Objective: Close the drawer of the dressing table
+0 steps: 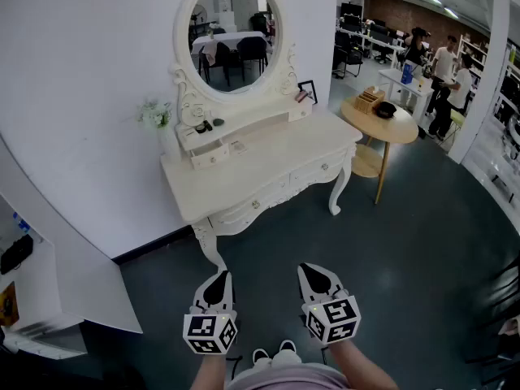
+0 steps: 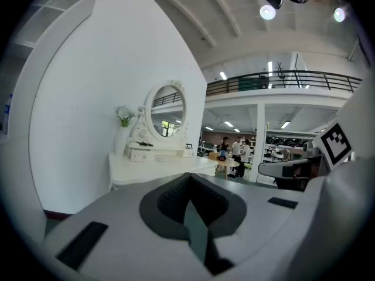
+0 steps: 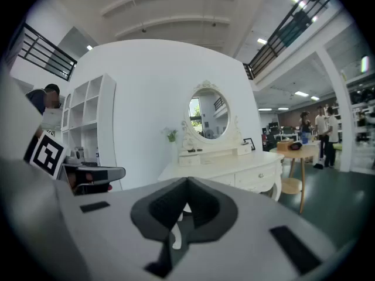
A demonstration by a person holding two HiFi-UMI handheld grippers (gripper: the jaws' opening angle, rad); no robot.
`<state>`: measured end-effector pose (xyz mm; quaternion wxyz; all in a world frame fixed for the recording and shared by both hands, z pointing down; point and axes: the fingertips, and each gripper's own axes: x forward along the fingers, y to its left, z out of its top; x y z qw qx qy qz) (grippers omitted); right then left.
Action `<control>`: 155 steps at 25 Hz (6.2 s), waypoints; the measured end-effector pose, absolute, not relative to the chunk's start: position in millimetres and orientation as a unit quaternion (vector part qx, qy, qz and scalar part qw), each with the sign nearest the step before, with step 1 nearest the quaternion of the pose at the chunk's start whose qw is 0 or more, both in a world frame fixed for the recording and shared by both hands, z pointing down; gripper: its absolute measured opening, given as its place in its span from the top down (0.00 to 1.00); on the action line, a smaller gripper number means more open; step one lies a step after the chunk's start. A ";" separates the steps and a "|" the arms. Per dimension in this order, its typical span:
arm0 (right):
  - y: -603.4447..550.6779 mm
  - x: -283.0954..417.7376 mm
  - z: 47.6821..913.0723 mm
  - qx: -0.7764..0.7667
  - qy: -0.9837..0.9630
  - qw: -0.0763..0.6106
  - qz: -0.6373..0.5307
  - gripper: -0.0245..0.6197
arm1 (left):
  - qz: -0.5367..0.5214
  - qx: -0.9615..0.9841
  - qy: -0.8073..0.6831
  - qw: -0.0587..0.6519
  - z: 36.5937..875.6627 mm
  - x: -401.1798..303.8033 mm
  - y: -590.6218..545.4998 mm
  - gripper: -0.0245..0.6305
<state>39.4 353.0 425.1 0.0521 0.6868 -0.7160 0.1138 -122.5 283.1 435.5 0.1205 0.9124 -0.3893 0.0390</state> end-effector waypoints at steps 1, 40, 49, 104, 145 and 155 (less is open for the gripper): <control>354.2 39.3 424.7 0.687 -0.716 0.052 0.114 0.96 | 0.039 0.913 -0.389 0.120 434.7 -121.5 284.3 0.96; 332.7 95.4 431.6 0.683 -0.717 0.032 0.138 0.40 | 0.027 0.887 -0.447 0.111 432.1 -88.1 256.1 0.47; 289.3 108.8 439.5 0.680 -0.718 0.030 0.144 0.36 | 0.030 0.886 -0.448 0.118 442.4 -73.2 208.1 0.44; -149.3 115.9 442.2 0.558 -0.817 0.065 0.128 0.37 | 0.046 0.810 -0.572 0.125 456.7 -79.6 -164.5 0.45; -248.3 89.9 544.5 0.519 -0.820 0.180 0.163 0.39 | 0.101 0.793 -0.568 0.195 551.6 -73.6 -241.7 0.46; -260.0 83.2 554.8 0.511 -0.822 0.199 0.157 0.43 | 0.108 0.797 -0.561 0.194 556.2 -69.2 -255.6 0.46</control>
